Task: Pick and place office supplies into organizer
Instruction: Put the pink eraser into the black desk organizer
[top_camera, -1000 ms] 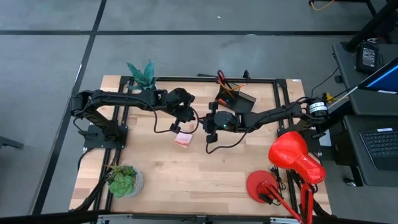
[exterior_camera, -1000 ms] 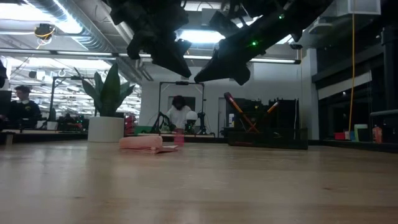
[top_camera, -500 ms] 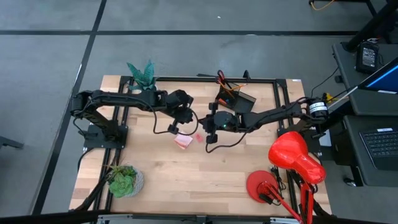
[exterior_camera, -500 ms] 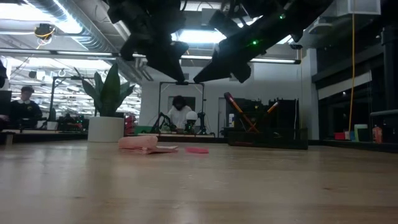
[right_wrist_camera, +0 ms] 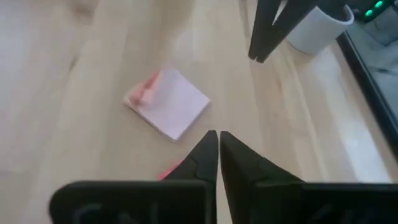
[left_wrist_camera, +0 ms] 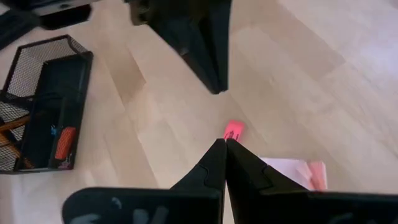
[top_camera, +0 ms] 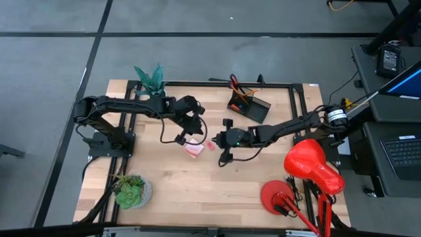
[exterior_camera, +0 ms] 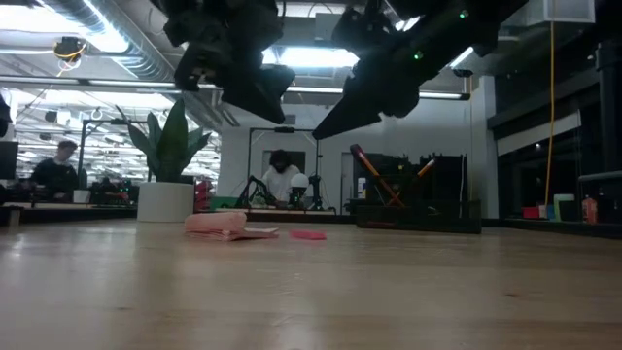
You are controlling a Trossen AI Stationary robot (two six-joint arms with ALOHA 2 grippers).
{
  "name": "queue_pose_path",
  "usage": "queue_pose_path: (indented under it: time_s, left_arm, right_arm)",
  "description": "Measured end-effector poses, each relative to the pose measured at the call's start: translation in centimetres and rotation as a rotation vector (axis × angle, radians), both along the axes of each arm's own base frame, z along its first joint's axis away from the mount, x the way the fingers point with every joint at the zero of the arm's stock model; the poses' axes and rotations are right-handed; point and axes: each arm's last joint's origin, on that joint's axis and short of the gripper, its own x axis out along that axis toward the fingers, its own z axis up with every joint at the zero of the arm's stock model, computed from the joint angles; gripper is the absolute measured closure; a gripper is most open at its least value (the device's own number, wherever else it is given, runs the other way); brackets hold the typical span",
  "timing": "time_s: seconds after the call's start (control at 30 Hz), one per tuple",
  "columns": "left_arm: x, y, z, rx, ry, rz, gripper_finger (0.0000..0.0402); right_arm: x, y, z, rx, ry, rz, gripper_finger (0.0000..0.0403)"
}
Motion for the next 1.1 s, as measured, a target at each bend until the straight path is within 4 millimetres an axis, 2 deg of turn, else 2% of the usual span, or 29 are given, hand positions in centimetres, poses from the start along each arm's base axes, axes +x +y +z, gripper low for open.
queue_pose_path:
  time_s: [0.2, 0.37, 0.53, 0.63, 0.9, 1.1]
  left_arm:
    - [-2.3, -0.5, -0.4, -0.020, -0.079, 0.044, 0.0400]
    - [-5.1, -1.2, -0.6, -0.040, -0.219, 0.082, 0.0400]
    - [-7.5, -1.7, -1.5, -0.053, -0.305, 0.109, 0.0400]
    - [-8.8, -2.0, -2.0, -0.065, -0.326, 0.120, 0.0400]
    - [-11.8, -2.7, -2.7, -0.067, -0.383, 0.122, 0.0400]
    - [-13.1, -3.0, -3.2, -0.070, -0.405, 0.120, 0.0400]
  right_arm:
    - [-0.3, 1.3, -0.2, 0.069, 0.013, -0.017, 0.0379]
    - [0.2, 1.7, 0.4, 0.156, 0.071, -0.088, 0.0342]
    - [2.4, 2.1, 1.5, 0.186, 0.097, -0.125, 0.0285]
    - [3.7, 2.3, 1.5, 0.208, 0.165, -0.167, 0.0256]
    - [7.4, 2.5, 0.3, 0.296, 0.282, -0.322, 0.0198]
    - [9.0, 1.0, -0.9, 0.504, 0.299, -0.423, 0.0166]
